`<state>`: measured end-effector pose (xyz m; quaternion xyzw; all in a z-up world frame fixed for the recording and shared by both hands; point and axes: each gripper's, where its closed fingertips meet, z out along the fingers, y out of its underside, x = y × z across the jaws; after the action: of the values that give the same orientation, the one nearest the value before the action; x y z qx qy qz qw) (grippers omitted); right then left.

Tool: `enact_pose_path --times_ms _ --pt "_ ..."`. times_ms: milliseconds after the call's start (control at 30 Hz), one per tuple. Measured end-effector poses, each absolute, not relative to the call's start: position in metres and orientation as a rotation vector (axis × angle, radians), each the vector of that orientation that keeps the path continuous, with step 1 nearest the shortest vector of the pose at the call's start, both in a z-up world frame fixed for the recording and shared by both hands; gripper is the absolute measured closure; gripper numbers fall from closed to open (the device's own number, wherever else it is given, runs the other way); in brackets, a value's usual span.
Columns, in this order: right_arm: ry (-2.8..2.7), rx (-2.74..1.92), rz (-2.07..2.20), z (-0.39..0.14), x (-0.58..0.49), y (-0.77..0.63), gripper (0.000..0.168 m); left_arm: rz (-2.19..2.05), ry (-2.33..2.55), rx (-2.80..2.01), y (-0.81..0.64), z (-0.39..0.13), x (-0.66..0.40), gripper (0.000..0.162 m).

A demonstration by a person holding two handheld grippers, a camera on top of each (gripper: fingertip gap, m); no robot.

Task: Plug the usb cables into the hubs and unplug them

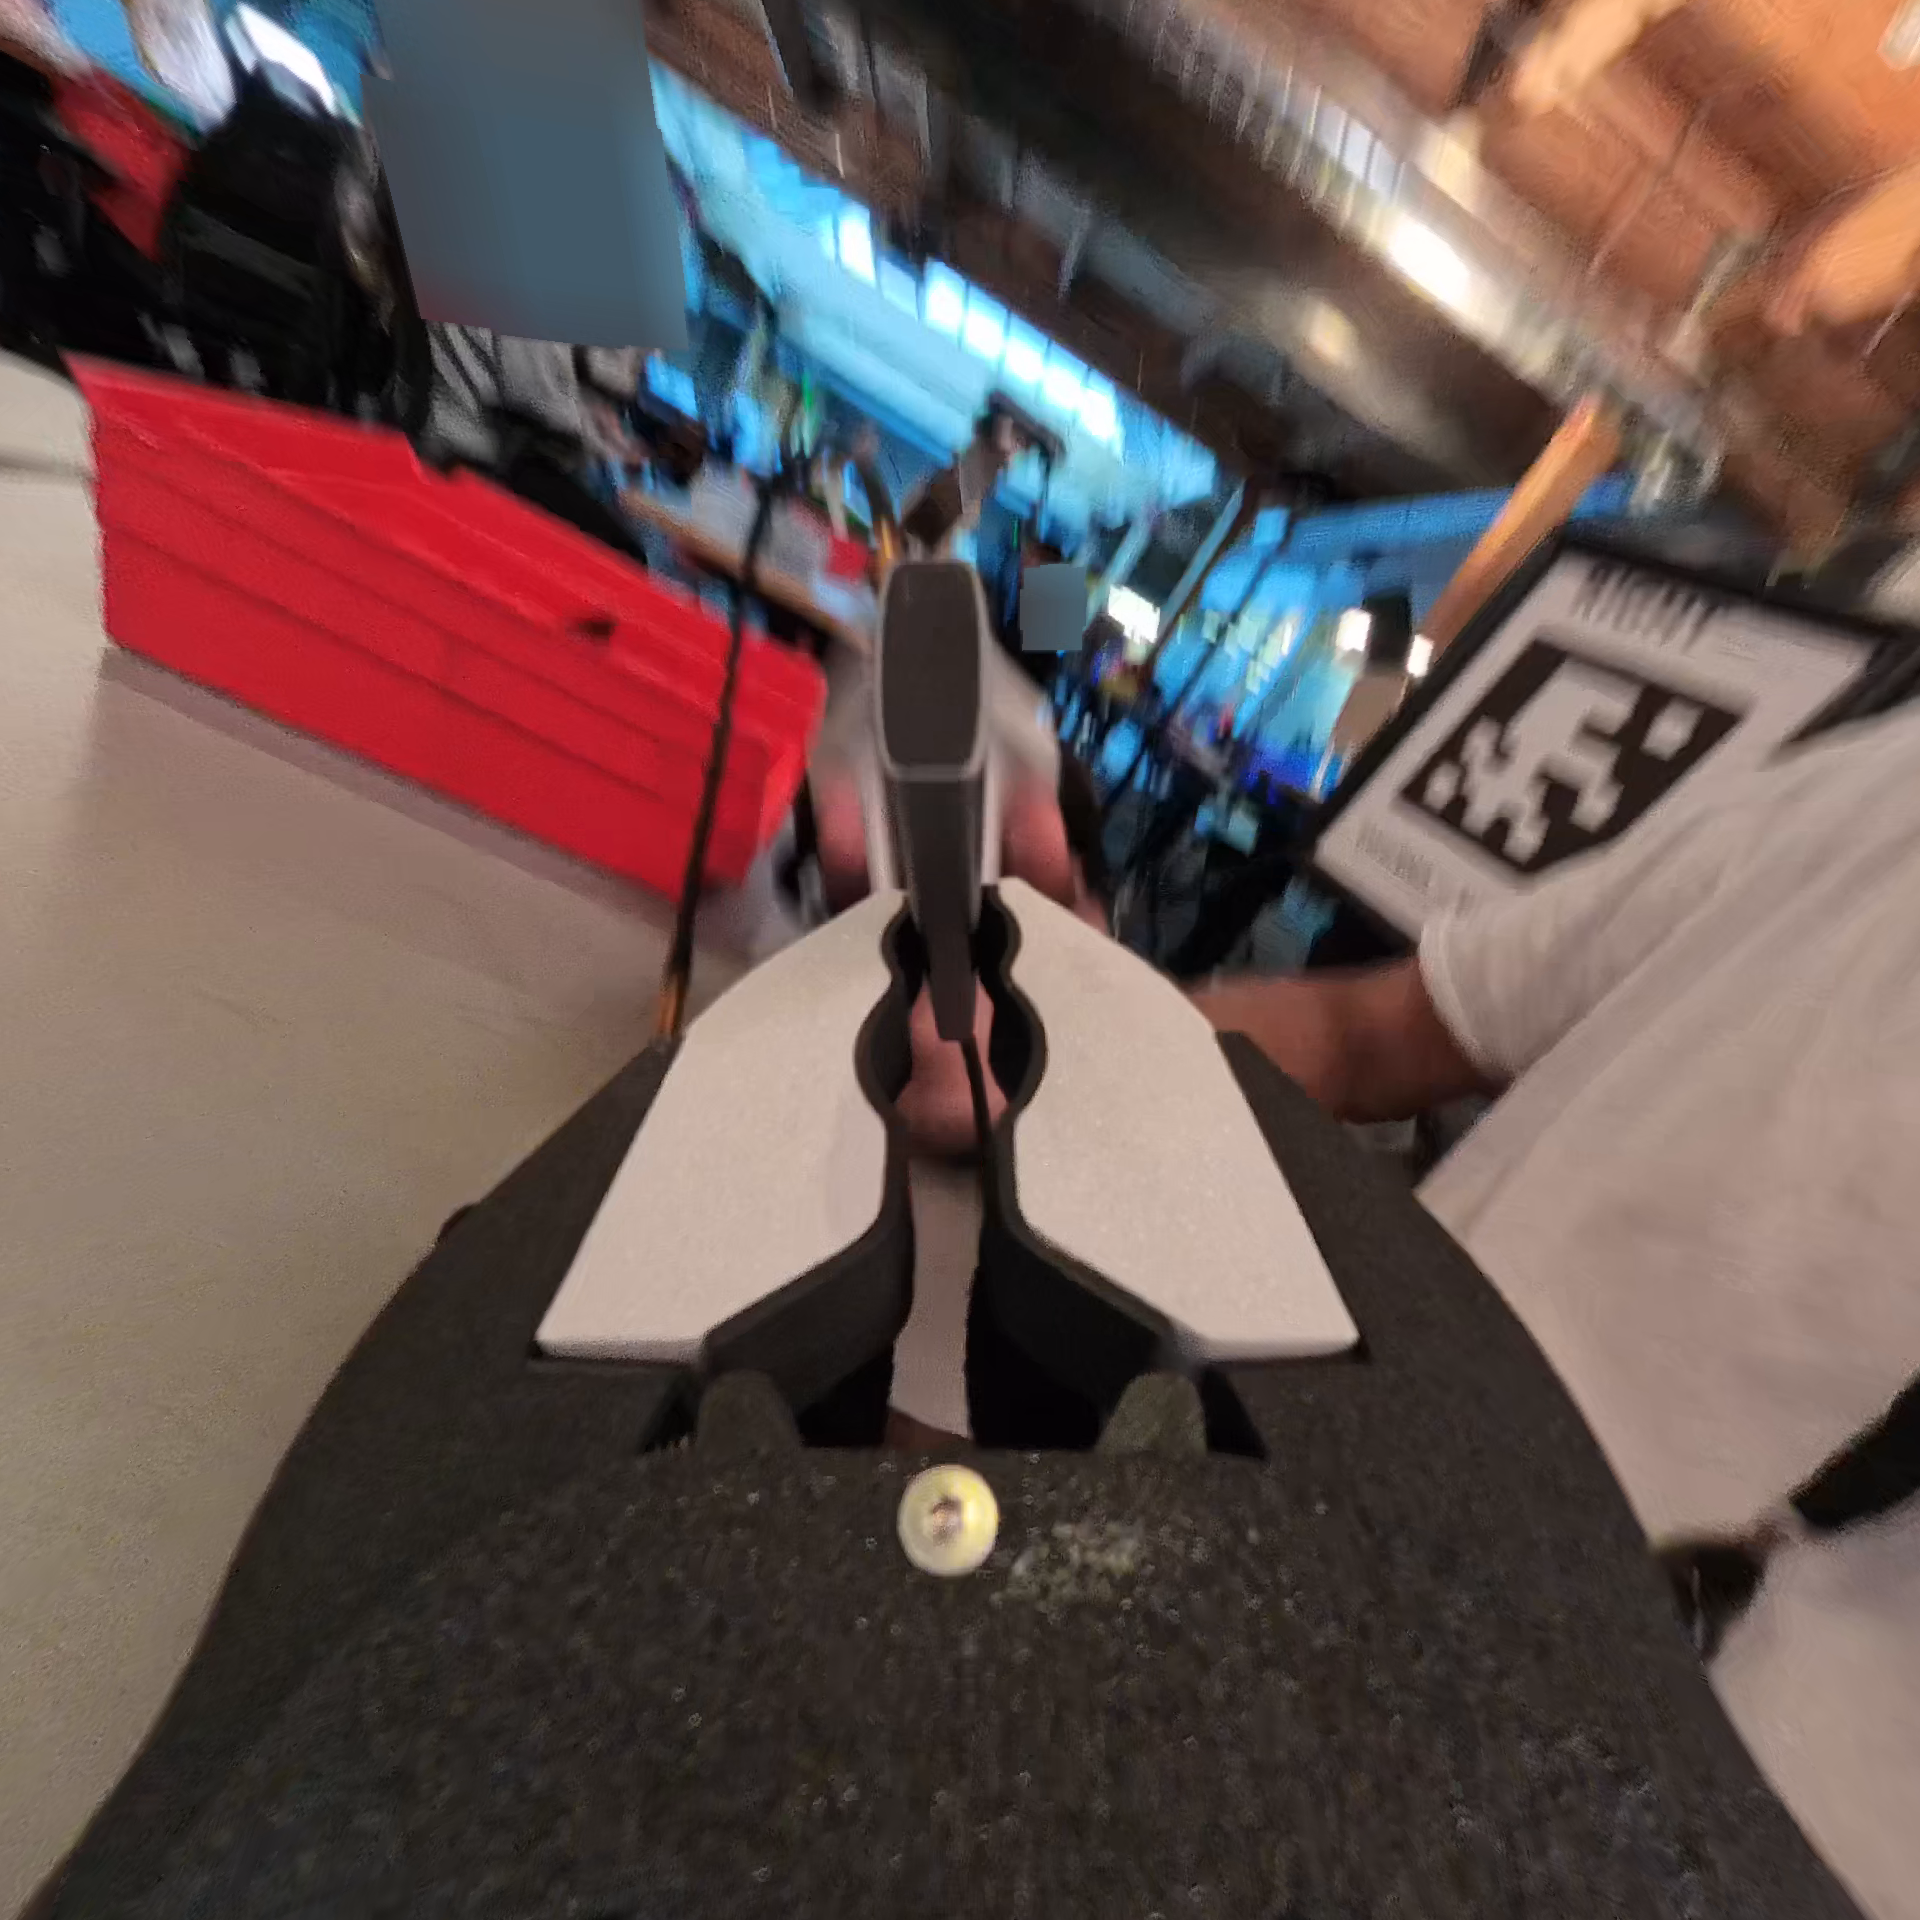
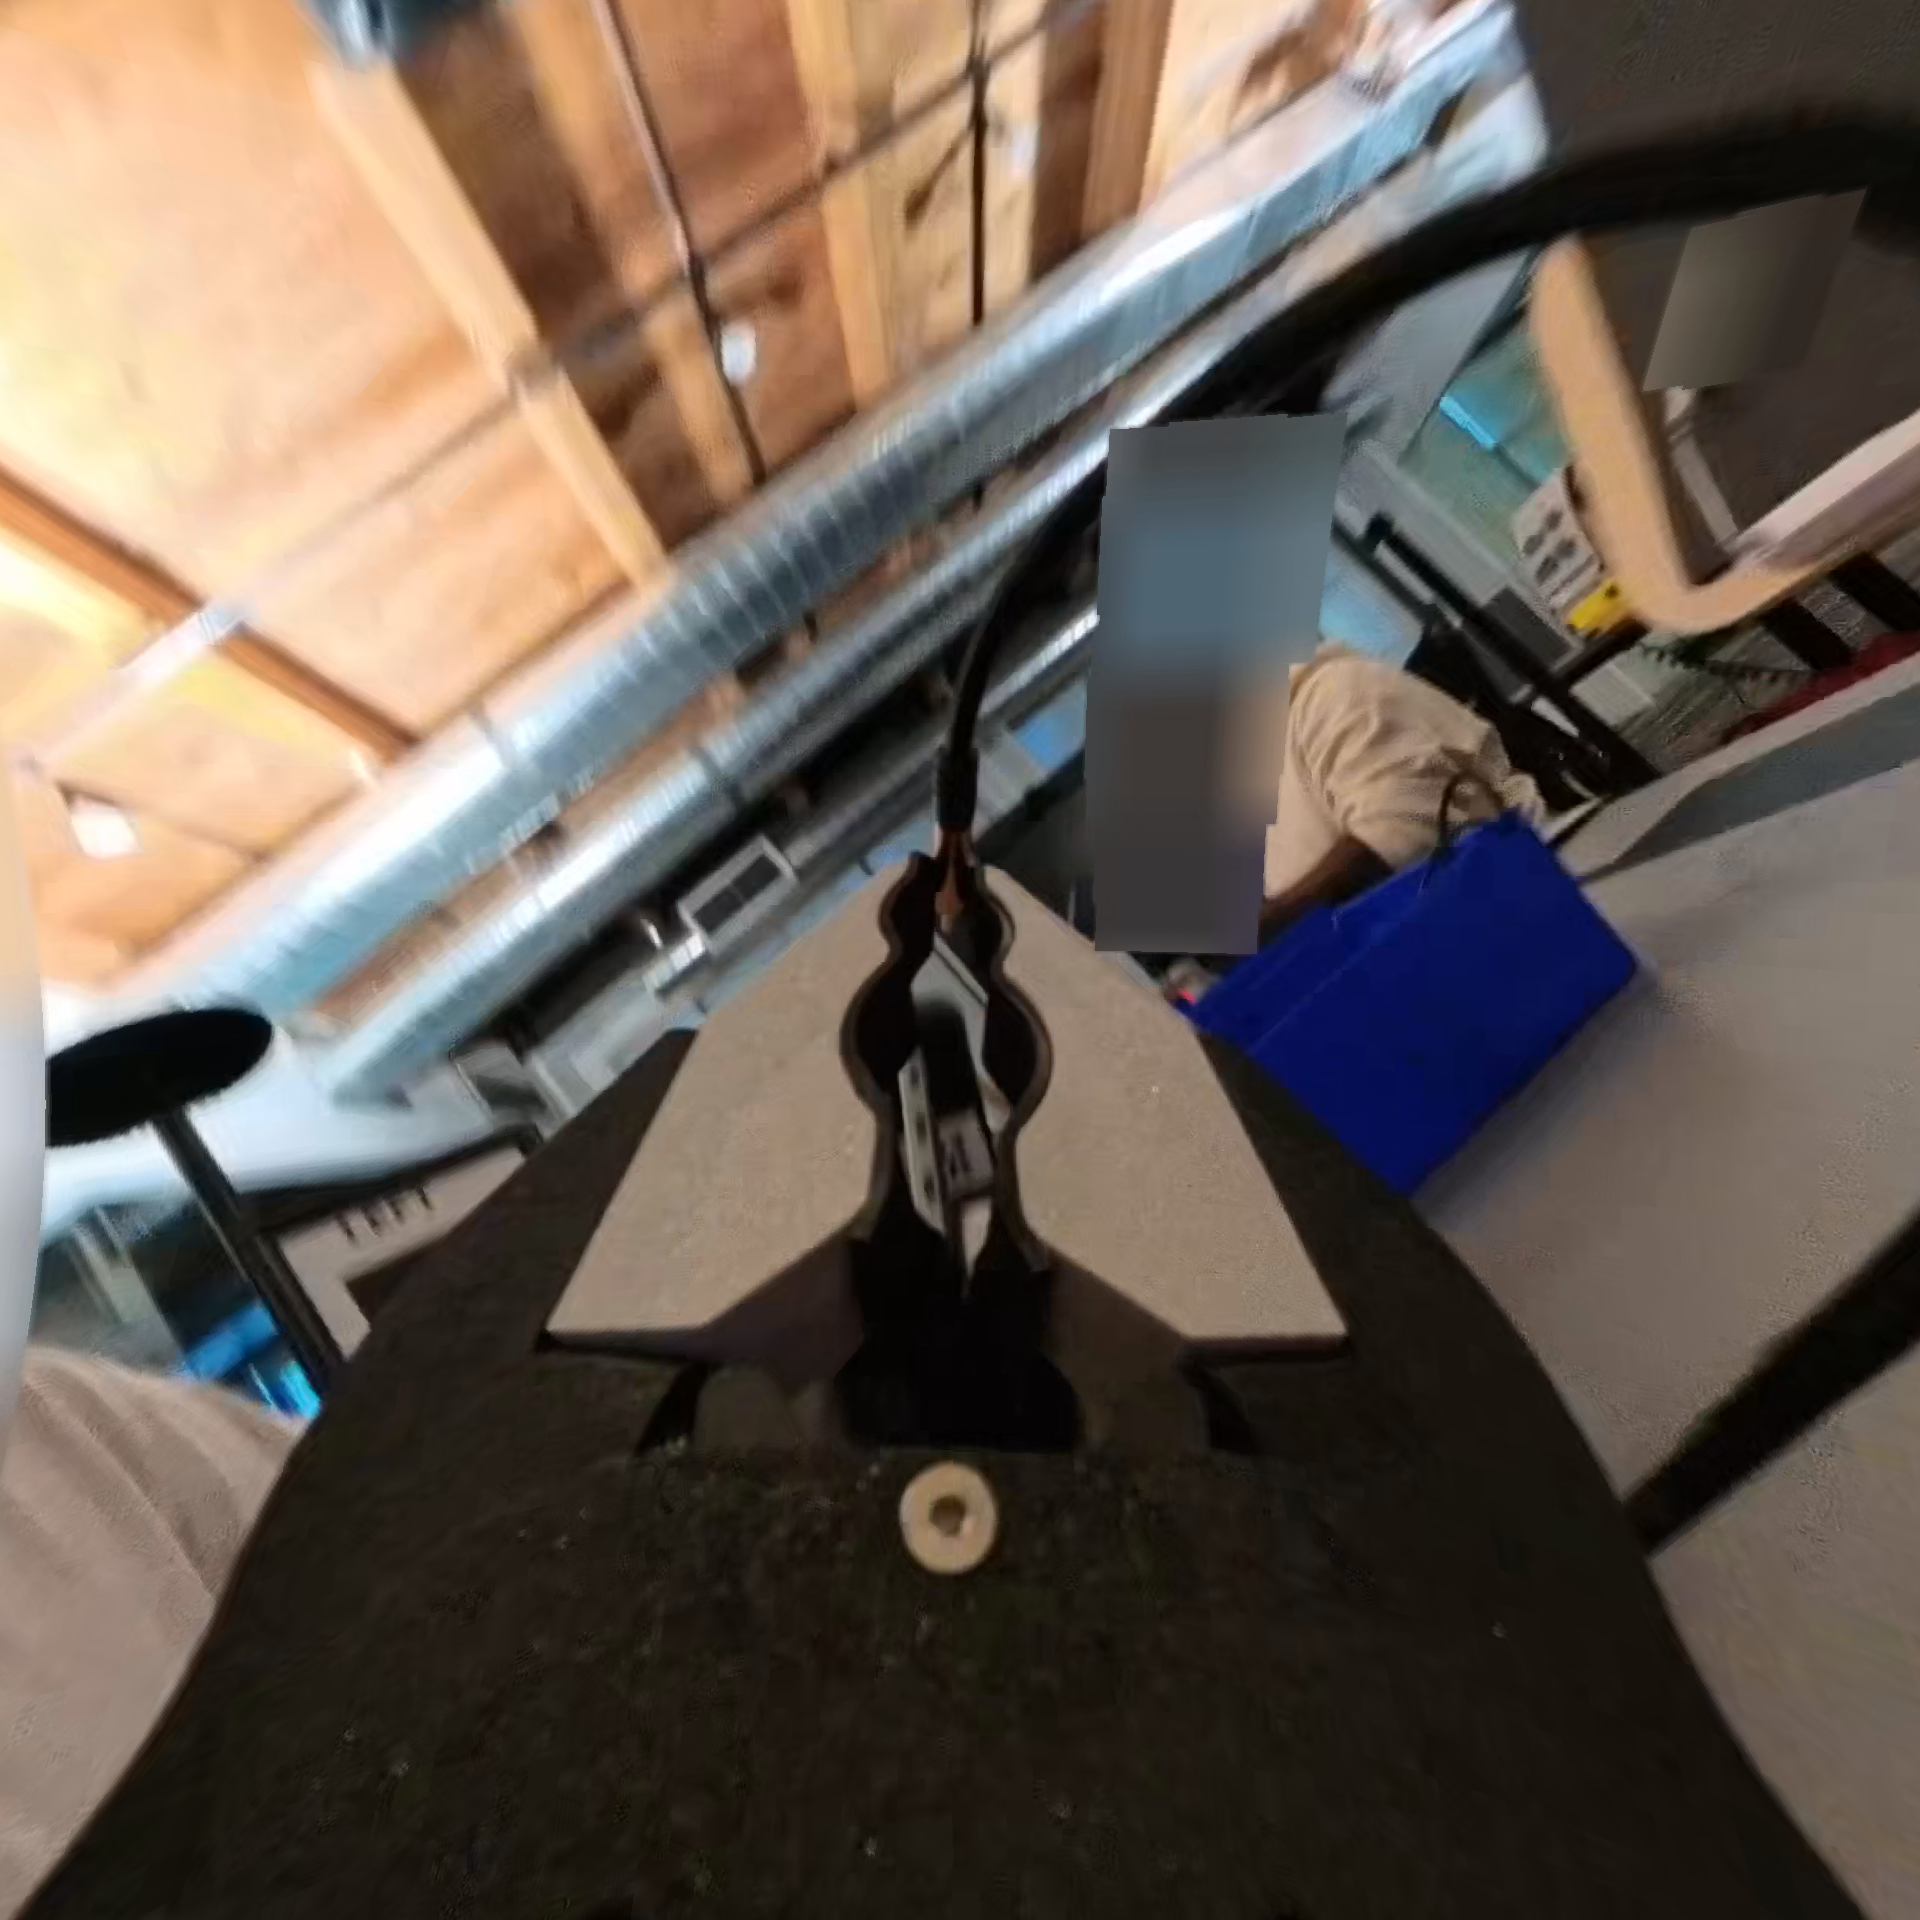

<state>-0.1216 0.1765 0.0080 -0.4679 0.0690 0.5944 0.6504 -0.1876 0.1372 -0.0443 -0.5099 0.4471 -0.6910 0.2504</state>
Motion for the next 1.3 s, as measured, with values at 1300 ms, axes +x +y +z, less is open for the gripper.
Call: enact_pose_path --times_ms 1300 --pt "0.956 -1.147 1.194 -0.052 0.135 0.187 0.164 -1.751 1.391 -1.465 0.119 -0.075 -0.185 0.152"
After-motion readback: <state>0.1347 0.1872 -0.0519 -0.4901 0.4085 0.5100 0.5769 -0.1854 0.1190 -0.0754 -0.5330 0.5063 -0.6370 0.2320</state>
